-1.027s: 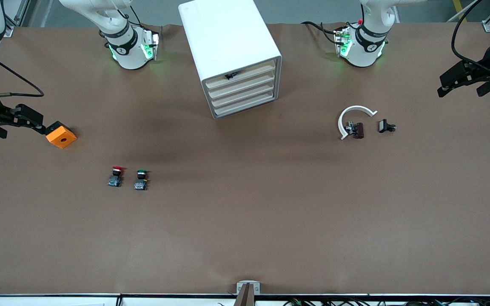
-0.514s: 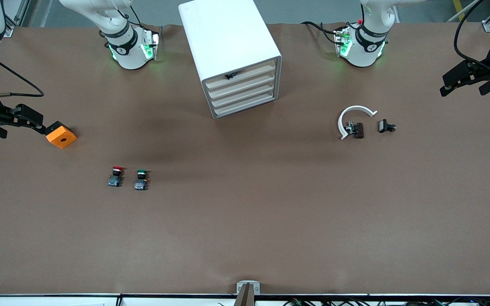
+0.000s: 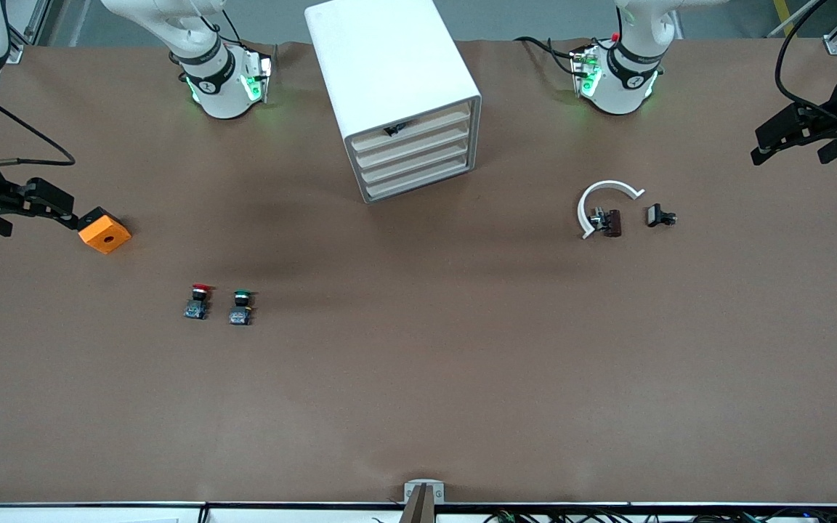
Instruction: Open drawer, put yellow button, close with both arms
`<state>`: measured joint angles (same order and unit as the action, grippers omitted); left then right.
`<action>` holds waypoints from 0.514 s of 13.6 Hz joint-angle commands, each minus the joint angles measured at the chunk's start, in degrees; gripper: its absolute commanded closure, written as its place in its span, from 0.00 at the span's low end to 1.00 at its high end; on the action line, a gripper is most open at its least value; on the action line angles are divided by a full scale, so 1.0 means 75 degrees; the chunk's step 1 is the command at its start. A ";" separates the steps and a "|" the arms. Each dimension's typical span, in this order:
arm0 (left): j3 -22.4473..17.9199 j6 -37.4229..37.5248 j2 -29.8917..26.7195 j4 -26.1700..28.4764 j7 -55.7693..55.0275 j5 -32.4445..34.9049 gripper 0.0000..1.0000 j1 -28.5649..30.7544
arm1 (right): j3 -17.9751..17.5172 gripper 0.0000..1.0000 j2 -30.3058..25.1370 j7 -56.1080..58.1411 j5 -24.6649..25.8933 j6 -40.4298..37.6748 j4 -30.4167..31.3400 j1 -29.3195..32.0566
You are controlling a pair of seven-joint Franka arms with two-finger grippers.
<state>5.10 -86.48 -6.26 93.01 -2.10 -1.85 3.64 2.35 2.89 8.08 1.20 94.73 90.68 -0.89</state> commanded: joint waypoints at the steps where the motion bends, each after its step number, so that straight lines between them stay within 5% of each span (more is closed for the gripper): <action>1: 0.0023 0.0058 0.0014 -0.0097 0.0210 -0.0047 0.00 0.0065 | -0.0079 0.00 -0.0103 -0.0128 0.0004 -0.0080 0.0015 0.0060; 7: 0.0012 0.0057 -0.0009 -0.0121 0.0222 -0.0058 0.00 0.0077 | -0.0067 0.00 -0.0103 -0.0128 0.0004 -0.0068 0.0015 0.0072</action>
<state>5.10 -86.50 -6.26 92.97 -1.89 -1.85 3.68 2.35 2.89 8.07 1.20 94.73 90.68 -0.89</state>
